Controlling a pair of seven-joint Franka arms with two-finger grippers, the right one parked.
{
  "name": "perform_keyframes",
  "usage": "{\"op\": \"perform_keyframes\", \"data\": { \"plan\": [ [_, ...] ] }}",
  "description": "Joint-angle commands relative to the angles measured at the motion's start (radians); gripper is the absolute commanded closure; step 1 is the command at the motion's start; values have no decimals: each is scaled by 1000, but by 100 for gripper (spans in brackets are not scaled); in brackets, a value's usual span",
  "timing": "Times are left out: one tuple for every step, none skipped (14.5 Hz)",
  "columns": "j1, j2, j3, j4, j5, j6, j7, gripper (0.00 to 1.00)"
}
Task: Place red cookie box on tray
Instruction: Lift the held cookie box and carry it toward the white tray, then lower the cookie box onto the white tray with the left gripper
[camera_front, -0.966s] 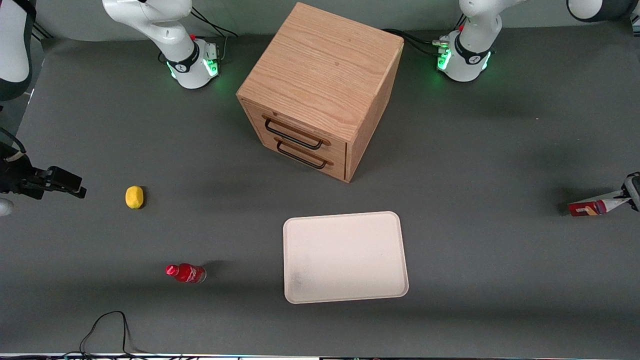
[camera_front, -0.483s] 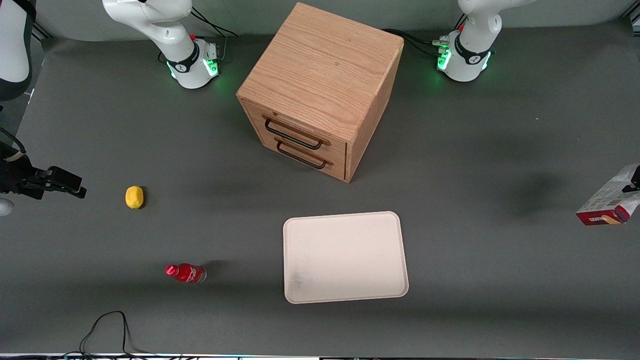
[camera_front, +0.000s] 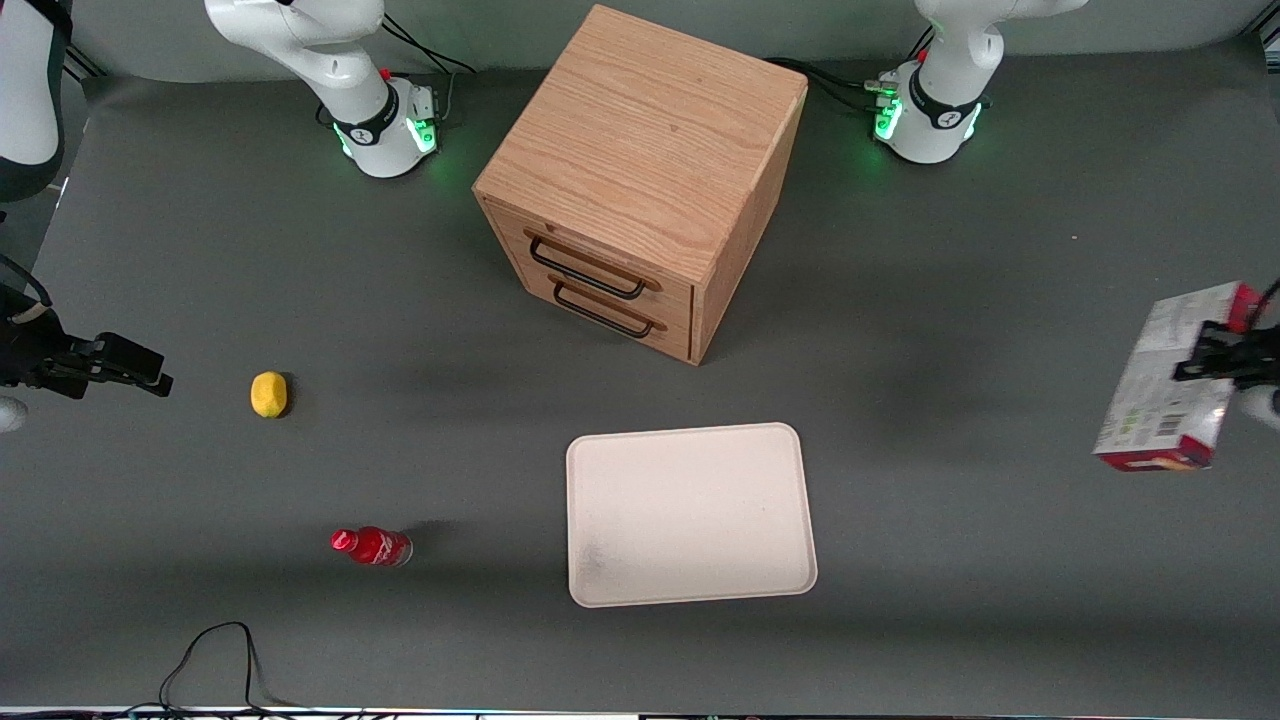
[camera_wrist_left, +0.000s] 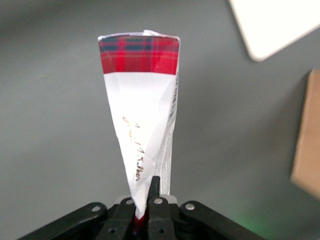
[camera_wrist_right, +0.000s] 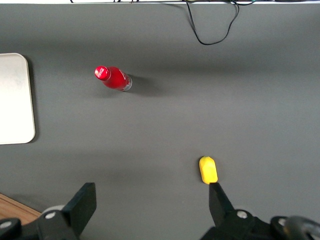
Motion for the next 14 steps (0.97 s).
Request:
{"op": "perform_keyframes", "data": {
  "plan": [
    [-19,68,-125,116,-9,-22,-331,100],
    [-49,98,-155,152,-8,-19,-441,100],
    [-77,129,-166,181,-6,-8,-529,100],
    [-102,157,-179,210,-3,7,-607,100],
    [-129,174,-192,221,3,33,-675,100],
    [-158,189,-192,221,13,65,-727,100],
    [-186,207,-193,221,30,101,-767,100],
    [-218,230,-193,221,49,145,-816,100],
    [-246,259,-193,221,69,193,-867,100],
    [-272,289,-193,220,93,237,-913,100],
    [-298,313,-192,220,115,273,-941,100],
    [-316,339,-192,218,133,303,-959,100],
    [-330,362,-190,213,151,335,-976,100],
    [-343,390,-190,213,165,372,-999,100]
  ]
}}
